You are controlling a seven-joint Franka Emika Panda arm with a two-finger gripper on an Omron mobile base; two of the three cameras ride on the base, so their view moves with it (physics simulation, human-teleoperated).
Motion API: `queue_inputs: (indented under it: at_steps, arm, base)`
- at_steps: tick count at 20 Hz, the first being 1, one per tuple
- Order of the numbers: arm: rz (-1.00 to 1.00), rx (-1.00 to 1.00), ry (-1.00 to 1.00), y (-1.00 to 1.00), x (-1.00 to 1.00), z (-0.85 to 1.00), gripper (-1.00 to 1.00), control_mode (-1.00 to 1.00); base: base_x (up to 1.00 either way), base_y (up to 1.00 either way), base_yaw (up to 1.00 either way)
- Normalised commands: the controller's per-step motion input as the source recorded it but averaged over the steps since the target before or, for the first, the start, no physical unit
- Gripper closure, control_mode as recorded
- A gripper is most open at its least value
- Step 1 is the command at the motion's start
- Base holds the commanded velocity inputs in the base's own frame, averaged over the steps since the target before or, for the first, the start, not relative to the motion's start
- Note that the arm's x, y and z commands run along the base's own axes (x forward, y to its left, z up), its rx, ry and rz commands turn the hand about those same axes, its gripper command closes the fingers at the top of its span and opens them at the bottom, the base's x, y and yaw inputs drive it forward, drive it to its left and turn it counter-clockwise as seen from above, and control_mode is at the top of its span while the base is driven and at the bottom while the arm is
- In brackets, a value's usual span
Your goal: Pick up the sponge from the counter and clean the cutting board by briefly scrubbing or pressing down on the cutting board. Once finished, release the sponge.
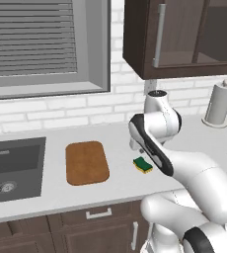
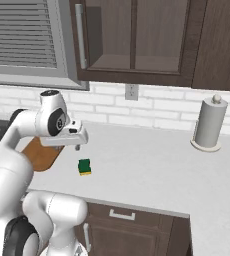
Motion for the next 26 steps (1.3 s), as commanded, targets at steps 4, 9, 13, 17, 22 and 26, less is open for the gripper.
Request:
queue_inputs:
  at_steps: [4,9,13,17,22,26]
  arm:
    - [0.02,-0.01,0.0,0.0,0.13,-0.6,-1.0,-1.0]
    - [0.03,0.0,0.0,0.0,0.04,-0.48,-1.0,-1.0]
    - [0.01,0.0,0.01,0.0,0.06,-0.24,-1.0,-1.0]
    - [0.02,0.0,0.03,0.0,0.19,-0.17,-1.0,-1.0]
    - [0.04,0.0,0.02,0.0,0.35,-0.17,-1.0,-1.0]
    - [0.03,0.0,0.0,0.0,0.42,-0.13,-1.0,-1.0]
  base:
    - [0.0,0.0,0.0]
    - [0.0,0.0,0.0]
    - [0.0,0.0,0.0]
    - [0.0,0.0,0.0]
    - [0.0,0.0,0.0]
    - [0.0,0.0,0.0]
